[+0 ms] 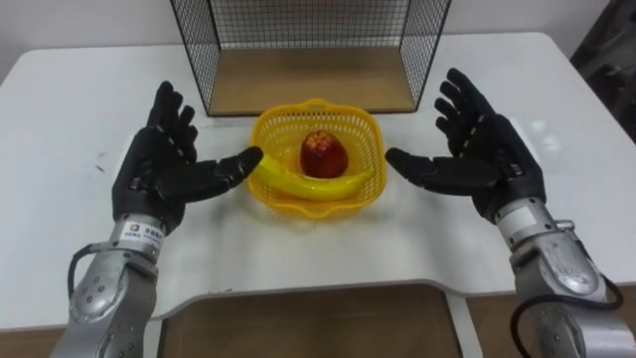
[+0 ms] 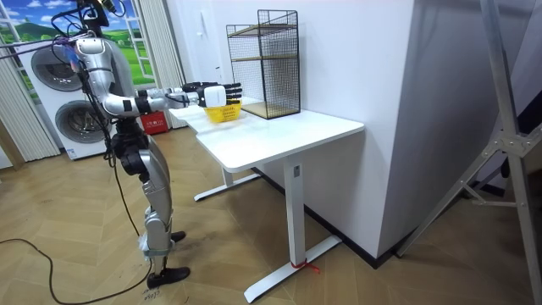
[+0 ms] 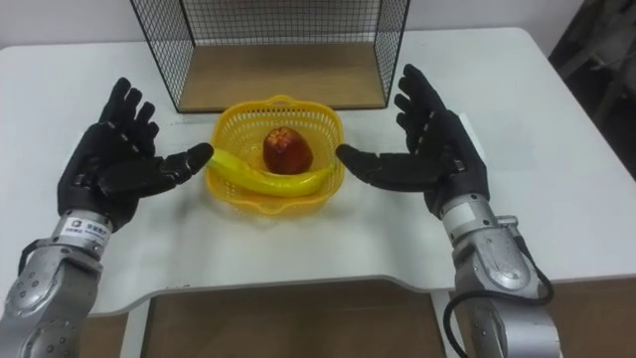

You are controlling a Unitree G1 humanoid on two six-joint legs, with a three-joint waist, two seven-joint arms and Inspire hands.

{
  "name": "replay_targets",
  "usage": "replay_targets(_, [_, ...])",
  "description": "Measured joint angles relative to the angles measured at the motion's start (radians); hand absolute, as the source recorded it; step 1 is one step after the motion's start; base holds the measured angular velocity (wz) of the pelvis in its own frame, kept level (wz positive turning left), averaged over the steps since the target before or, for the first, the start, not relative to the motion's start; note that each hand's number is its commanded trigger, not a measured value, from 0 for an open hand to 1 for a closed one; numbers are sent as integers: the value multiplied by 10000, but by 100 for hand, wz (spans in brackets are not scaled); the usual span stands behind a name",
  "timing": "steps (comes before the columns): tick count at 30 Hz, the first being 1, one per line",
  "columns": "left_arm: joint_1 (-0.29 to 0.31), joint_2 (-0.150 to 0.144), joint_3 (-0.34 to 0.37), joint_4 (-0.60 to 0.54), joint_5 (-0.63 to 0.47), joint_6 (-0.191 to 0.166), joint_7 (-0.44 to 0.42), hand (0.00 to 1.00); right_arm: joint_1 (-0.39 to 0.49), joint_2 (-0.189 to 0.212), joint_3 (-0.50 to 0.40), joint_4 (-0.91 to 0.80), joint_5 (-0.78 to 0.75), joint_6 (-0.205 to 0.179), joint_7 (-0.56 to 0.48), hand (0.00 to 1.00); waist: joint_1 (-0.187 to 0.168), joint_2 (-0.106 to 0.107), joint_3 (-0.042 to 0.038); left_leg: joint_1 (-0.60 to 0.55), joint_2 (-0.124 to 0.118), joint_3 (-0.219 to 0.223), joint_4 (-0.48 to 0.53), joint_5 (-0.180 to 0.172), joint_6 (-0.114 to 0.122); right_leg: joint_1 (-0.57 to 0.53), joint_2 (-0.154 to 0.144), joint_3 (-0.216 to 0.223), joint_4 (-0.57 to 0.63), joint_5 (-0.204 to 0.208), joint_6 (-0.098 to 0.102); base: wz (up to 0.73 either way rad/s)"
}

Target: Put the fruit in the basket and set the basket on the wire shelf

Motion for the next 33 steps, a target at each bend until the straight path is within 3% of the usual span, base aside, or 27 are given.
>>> replay_targets(16, [-2, -60, -113, 328, 0, 206, -283, 0, -66, 279, 38, 117, 100, 0, 130, 0, 8, 226, -14, 26, -1, 5, -50, 0, 0, 57, 15, -10, -161, 25, 0, 0])
replay_targets(21, [-2, -216, -136, 462, -1, 254, -314, 0, -68, 452, 134, 700, 331, 0, 125, 0, 1, 230, -11, 19, -1, -2, -57, 0, 0, 39, 12, -12, -154, 25, 0, 0])
replay_targets(33, [-3, -220, -242, 466, -6, 556, -326, 0, -65, 778, 467, 893, 560, 10, 123, 0, -29, 206, 3, 18, -3, -48, -57, 0, 0, 53, 12, -52, -138, 27, 0, 0])
